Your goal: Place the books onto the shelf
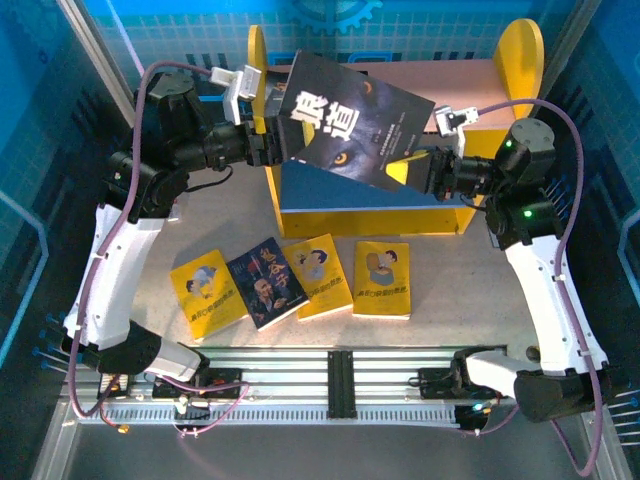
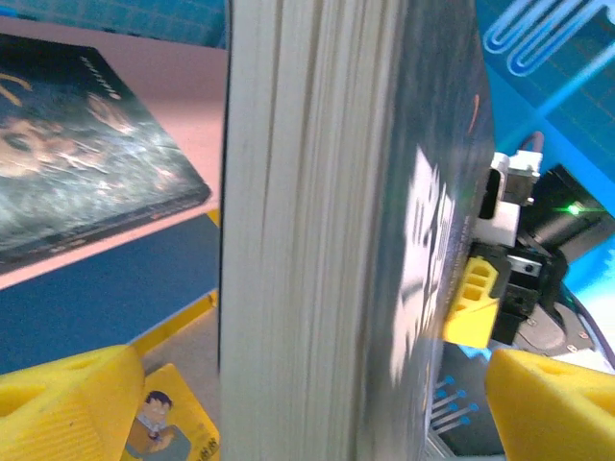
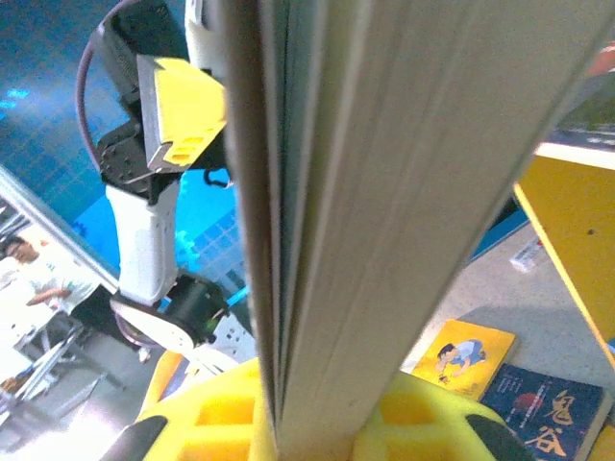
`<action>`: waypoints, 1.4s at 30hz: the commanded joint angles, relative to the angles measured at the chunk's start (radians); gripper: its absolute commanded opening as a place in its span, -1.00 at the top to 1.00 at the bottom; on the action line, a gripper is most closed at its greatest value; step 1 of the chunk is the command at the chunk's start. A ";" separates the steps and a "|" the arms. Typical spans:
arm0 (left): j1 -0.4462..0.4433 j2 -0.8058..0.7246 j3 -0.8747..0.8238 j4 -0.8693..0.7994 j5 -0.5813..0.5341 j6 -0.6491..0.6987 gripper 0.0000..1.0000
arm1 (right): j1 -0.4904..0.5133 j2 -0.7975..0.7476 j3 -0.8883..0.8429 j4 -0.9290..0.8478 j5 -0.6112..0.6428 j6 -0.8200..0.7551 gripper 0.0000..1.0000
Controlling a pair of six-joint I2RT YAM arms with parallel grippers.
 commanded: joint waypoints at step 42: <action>0.075 -0.188 -0.332 0.572 0.155 -0.218 1.00 | 0.035 0.037 0.043 0.145 0.165 0.173 -0.34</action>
